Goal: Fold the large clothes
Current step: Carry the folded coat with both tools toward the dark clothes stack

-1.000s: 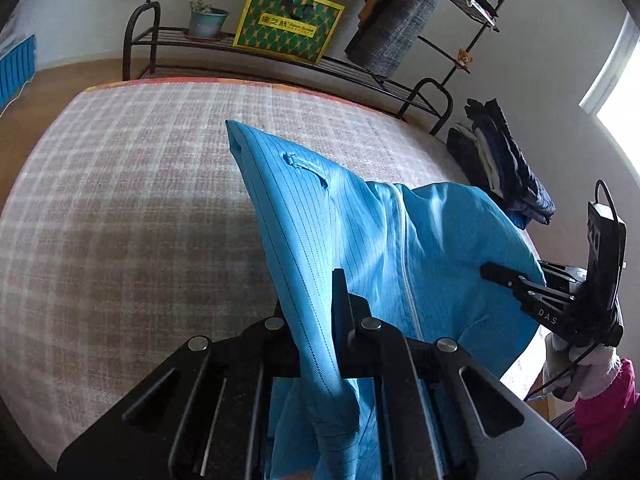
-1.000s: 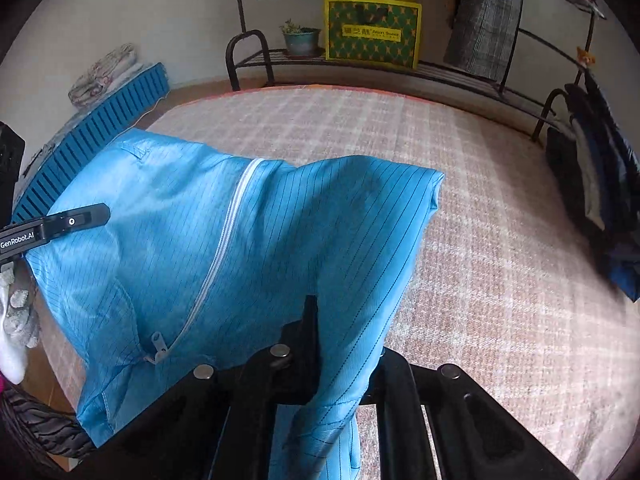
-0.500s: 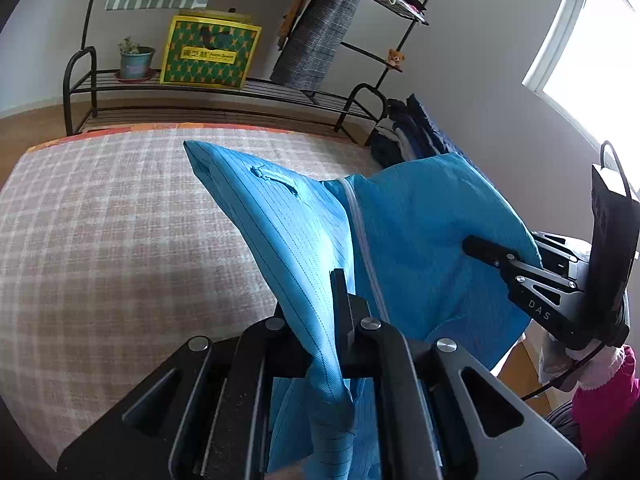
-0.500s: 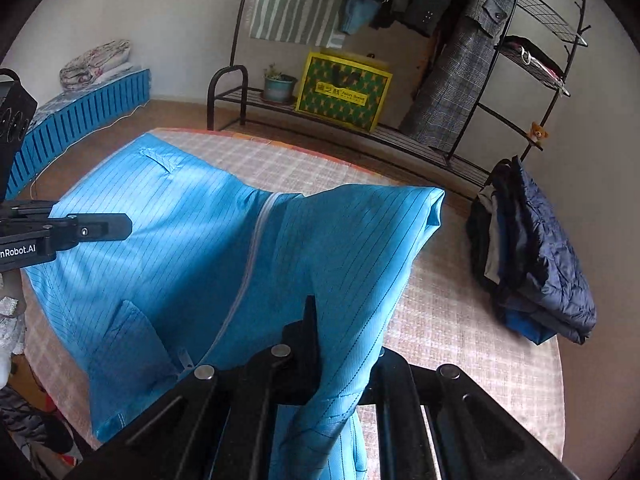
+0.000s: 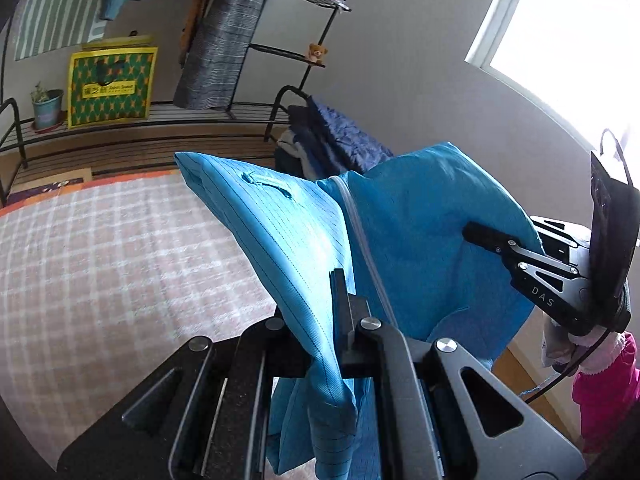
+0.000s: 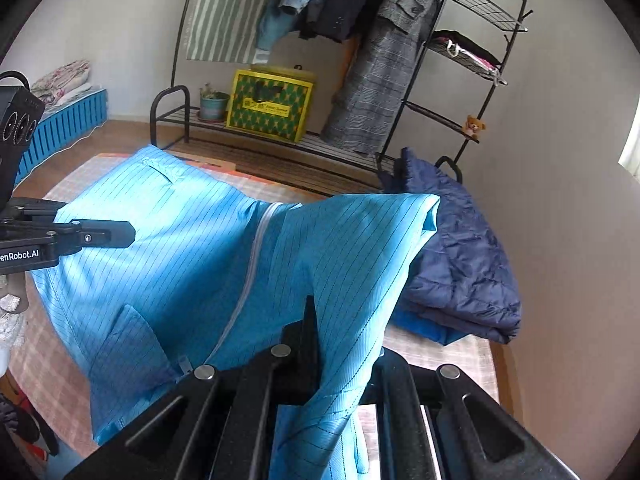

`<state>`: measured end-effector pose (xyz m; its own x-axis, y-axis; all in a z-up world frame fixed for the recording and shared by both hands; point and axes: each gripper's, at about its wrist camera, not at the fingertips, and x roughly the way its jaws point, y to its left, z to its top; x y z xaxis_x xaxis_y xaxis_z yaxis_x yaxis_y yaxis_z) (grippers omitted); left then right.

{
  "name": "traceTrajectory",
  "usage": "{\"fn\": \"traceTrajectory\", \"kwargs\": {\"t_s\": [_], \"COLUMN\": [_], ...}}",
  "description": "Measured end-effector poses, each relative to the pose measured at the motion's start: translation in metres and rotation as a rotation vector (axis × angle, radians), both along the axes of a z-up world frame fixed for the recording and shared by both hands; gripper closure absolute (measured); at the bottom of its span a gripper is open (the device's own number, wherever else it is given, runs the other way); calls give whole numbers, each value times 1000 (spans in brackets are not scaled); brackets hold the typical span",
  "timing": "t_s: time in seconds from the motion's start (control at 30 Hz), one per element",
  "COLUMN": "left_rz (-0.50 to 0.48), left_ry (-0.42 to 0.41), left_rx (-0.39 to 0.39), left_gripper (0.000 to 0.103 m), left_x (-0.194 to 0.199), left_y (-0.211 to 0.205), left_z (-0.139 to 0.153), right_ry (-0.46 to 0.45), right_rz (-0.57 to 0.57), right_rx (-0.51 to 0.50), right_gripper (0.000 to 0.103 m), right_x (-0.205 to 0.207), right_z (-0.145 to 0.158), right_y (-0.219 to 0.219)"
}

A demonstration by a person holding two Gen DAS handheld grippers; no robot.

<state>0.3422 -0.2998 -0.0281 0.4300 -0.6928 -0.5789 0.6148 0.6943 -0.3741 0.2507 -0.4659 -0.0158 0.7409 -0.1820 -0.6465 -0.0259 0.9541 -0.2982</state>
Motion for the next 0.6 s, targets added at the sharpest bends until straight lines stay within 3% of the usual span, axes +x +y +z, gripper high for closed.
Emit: {"fn": "traceTrajectory", "kwargs": {"t_s": [0.27, 0.43, 0.6], "left_rz": [-82, -66, -29], "left_ry": [-101, -110, -136], "left_rx": [-37, -86, -85], "left_gripper": [98, 98, 98], "left_x": [60, 114, 168], "left_y": [-127, -193, -237], "left_z": [56, 77, 75], "right_ry": [-86, -128, -146], "right_rz": [-106, -181, -248], "right_rx": [-127, -162, -227], "right_gripper": [99, 99, 99], "right_x": [28, 82, 146], "right_z": [54, 85, 96], "right_y": [-97, -159, -204]}}
